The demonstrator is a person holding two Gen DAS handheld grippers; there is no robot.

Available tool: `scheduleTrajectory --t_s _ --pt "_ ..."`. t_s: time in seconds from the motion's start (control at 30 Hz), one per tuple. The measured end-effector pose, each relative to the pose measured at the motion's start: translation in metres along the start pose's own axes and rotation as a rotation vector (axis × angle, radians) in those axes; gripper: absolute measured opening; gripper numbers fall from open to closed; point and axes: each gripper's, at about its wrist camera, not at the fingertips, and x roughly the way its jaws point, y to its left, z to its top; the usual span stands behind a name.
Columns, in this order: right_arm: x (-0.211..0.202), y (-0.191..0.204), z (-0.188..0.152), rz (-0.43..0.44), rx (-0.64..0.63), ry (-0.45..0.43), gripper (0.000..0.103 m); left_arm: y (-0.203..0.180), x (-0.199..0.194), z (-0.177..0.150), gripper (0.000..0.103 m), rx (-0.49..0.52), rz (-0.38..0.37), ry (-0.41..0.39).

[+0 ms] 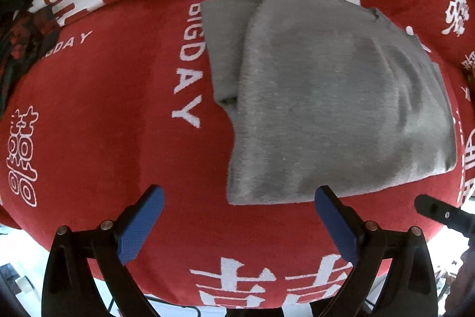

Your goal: Fold small clothes

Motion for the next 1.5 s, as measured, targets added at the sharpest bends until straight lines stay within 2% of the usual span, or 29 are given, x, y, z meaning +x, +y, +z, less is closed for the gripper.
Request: scheduleTrajectory --t_s 0.37,0.5,0.53,0.57,0.7,0.87,0.97,1.2,1.23,1.3,1.33,1.4,1.5 --pt "0.022 -0.005 -0.006 0.105 0.13 0.016 0.046 0.02 0.005 0.004 0.101 -0.057 -0.055 0.013" --pt "0.031 -0.009 -0.008 0.198 0.197 -0.002 0.046 0.039 0.009 0.016 0.101 -0.129 -0.091 0.013" --pt "0.034 -0.01 -0.009 0.224 0.214 -0.002 0.051 0.043 0.01 0.018 0.101 -0.142 -0.1 0.013" --pt "0.038 -0.011 -0.01 0.256 0.237 -0.003 0.06 0.049 0.011 0.022 0.101 -0.162 -0.111 0.009" --pt "0.055 -0.009 -0.016 0.357 0.285 0.0 0.064 0.06 0.014 0.035 0.101 -0.191 -0.131 -0.006" --pt "0.077 -0.002 -0.02 0.409 0.333 -0.023 0.064 0.065 0.023 0.048 0.101 -0.226 -0.22 -0.009" --pt "0.083 0.006 -0.018 0.44 0.353 -0.077 0.064 0.065 0.027 0.056 0.101 -0.234 -0.293 -0.013" --pt "0.098 0.027 0.003 0.474 0.376 -0.137 0.064 0.066 0.039 0.071 0.101 -0.249 -0.444 0.002" --pt "0.1 0.027 0.005 0.478 0.385 -0.13 0.061 0.066 0.042 0.073 0.101 -0.251 -0.471 0.013" --pt "0.107 0.03 0.012 0.516 0.405 -0.098 0.032 0.067 0.049 0.077 0.101 -0.265 -0.54 0.045" --pt "0.108 0.031 0.015 0.548 0.406 -0.087 0.008 0.067 0.053 0.08 0.101 -0.276 -0.568 0.06" --pt "0.1 0.034 0.02 0.599 0.384 -0.103 0.008 0.068 0.061 0.086 0.101 -0.3 -0.637 0.083" --pt "0.077 0.042 0.029 0.631 0.307 -0.125 0.008 0.065 0.07 0.098 0.101 -0.331 -0.735 0.1"
